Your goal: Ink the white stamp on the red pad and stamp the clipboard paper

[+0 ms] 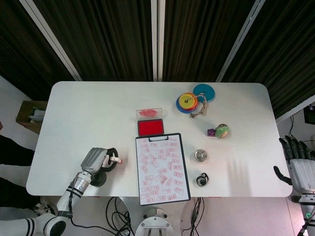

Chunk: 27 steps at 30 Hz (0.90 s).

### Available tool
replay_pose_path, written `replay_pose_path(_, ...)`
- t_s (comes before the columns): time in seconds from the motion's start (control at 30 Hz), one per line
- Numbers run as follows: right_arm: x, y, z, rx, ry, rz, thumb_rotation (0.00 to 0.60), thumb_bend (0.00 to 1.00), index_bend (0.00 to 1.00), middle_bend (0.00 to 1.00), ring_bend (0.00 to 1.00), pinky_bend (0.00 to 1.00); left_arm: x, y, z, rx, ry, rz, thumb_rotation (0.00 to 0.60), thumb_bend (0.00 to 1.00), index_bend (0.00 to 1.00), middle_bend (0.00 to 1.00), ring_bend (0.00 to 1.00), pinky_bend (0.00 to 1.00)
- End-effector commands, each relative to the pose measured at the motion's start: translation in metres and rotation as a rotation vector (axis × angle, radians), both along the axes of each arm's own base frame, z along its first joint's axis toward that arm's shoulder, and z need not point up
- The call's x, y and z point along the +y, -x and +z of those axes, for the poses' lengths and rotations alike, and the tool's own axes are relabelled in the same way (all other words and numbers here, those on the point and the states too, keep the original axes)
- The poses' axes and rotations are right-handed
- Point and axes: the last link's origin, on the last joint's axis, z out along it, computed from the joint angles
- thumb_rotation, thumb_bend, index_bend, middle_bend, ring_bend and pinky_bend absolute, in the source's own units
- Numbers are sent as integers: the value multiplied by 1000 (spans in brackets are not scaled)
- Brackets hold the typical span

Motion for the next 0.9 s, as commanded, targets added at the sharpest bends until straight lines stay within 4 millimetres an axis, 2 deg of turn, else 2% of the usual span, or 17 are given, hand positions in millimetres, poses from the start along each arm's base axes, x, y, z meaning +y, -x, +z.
replay_pose_path(0.03, 1, 0, -1, -1, -1, 1, 600, 224, 0, 0, 0, 0, -4, 6, -8, 4, 5, 0, 600, 416, 681, 686, 1000, 1000)
replay_pose_path(0.33, 2, 2, 1, 0, 2, -6, 600, 224, 0, 0, 0, 0, -5, 20, -19, 39, -1, 1, 600, 415, 676, 679, 1000, 1000)
replay_pose_path(0.9, 2, 4, 3, -6, 7, -9, 600, 225, 0, 0, 0, 0, -8, 32, -27, 50, 20, 13, 600, 410, 633, 641, 1000, 1000)
